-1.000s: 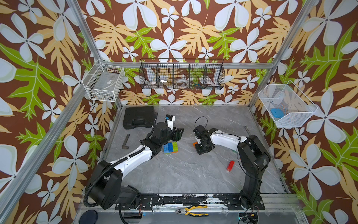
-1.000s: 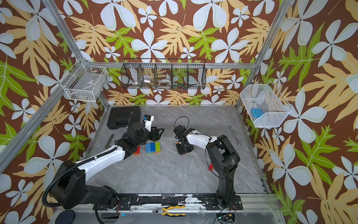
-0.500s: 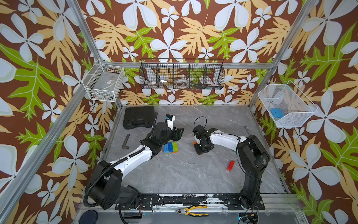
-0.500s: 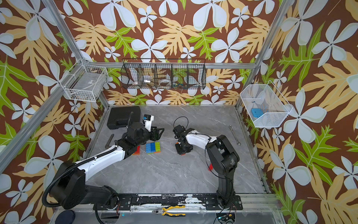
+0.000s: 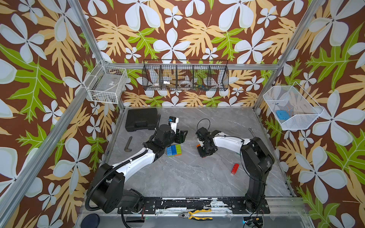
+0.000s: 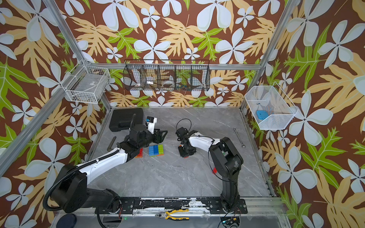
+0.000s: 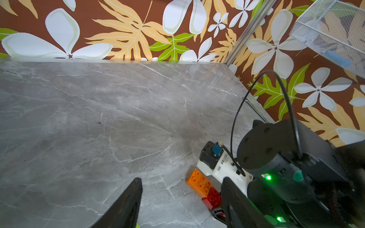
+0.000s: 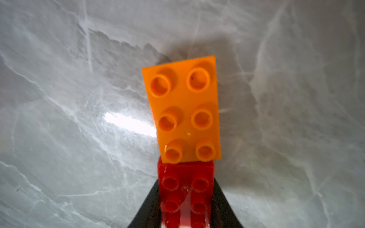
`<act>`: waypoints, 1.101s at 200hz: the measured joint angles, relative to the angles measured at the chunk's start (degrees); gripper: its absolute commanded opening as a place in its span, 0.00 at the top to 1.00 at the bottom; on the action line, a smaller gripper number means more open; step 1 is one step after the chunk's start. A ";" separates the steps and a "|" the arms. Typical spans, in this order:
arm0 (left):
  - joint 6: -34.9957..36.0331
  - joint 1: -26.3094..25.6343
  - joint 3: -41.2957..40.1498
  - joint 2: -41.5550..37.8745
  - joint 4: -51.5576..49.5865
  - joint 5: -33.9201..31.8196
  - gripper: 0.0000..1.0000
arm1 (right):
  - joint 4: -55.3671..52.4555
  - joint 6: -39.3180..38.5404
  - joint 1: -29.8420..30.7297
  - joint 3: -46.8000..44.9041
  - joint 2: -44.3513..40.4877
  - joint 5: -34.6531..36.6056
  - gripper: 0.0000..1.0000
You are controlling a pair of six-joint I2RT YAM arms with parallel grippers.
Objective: Assemble a rectangle with lego
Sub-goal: Adjust the lego brick at the center of the board.
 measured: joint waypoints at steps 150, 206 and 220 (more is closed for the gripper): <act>0.00 0.00 0.00 0.00 0.00 0.63 0.35 | -1.64 -2.34 -0.07 0.96 0.59 1.36 0.68; 0.02 0.00 0.00 0.00 0.00 0.98 0.35 | -2.54 -2.51 -0.20 2.03 1.36 1.33 0.68; 0.02 0.00 0.00 0.00 0.00 1.01 0.35 | -2.71 -2.56 -0.22 2.34 1.51 1.36 0.68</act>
